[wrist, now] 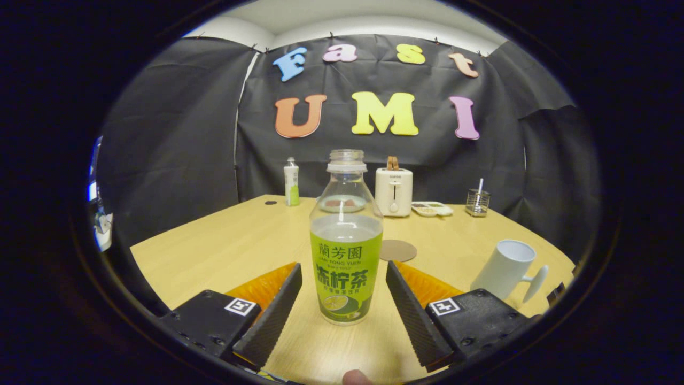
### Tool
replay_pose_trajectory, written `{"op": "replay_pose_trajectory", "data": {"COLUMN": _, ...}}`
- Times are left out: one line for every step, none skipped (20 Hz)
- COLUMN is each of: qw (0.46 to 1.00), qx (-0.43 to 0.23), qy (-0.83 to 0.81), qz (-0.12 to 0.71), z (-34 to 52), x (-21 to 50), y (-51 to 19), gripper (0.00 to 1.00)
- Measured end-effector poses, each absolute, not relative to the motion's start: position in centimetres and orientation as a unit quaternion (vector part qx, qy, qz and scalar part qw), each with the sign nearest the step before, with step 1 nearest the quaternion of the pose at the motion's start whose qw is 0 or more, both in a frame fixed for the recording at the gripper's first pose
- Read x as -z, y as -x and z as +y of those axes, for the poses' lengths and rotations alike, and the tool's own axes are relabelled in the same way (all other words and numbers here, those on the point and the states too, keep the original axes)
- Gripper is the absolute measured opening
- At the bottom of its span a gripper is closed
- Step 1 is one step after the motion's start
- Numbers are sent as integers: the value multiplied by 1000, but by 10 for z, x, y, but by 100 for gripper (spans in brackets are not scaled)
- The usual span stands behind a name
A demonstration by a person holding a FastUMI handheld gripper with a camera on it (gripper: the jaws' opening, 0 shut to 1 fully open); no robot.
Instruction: Take the bottle from table, then pour the juice into the cup, finally place the bottle on the coaster
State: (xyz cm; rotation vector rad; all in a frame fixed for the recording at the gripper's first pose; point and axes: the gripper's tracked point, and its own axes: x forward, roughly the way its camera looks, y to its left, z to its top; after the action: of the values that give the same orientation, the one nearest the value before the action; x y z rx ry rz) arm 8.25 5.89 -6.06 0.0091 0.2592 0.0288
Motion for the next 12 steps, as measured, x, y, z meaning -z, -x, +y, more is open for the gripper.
{"op": "replay_pose_trajectory", "data": {"qw": 990, "qx": -16, "qy": -10, "qz": 138, "z": 59, "x": 62, "y": -85, "gripper": 100}}
{"op": "replay_pose_trajectory", "data": {"qw": 989, "qx": -18, "qy": -15, "qz": 147, "z": 59, "x": 63, "y": -87, "gripper": 100}}
{"op": "replay_pose_trajectory", "data": {"qw": 987, "qx": -19, "qy": -21, "qz": 157, "z": 60, "x": 67, "y": -90, "gripper": 100}}
{"op": "replay_pose_trajectory", "data": {"qw": 986, "qx": -21, "qy": -26, "qz": 164, "z": 61, "x": 70, "y": -93, "gripper": 99}}
{"op": "replay_pose_trajectory", "data": {"qw": 985, "qx": -23, "qy": -32, "qz": 171, "z": 63, "x": 72, "y": -96, "gripper": 98}}
{"op": "replay_pose_trajectory", "data": {"qw": 983, "qx": -24, "qy": -36, "qz": 177, "z": 64, "x": 73, "y": -98, "gripper": 95}}
{"op": "replay_pose_trajectory", "data": {"qw": 982, "qx": -26, "qy": -41, "qz": 181, "z": 64, "x": 73, "y": -99, "gripper": 92}}
{"op": "replay_pose_trajectory", "data": {"qw": 981, "qx": -32, "qy": -49, "qz": 187, "z": 66, "x": 74, "y": -101, "gripper": 89}}
{"op": "replay_pose_trajectory", "data": {"qw": 979, "qx": -37, "qy": -58, "qz": 192, "z": 67, "x": 75, "y": -102, "gripper": 87}}
{"op": "replay_pose_trajectory", "data": {"qw": 978, "qx": -41, "qy": -64, "qz": 192, "z": 66, "x": 75, "y": -103, "gripper": 86}}
{"op": "replay_pose_trajectory", "data": {"qw": 978, "qx": -47, "qy": -70, "qz": 192, "z": 65, "x": 73, "y": -102, "gripper": 85}}
{"op": "replay_pose_trajectory", "data": {"qw": 976, "qx": -56, "qy": -82, "qz": 192, "z": 66, "x": 72, "y": -102, "gripper": 84}}
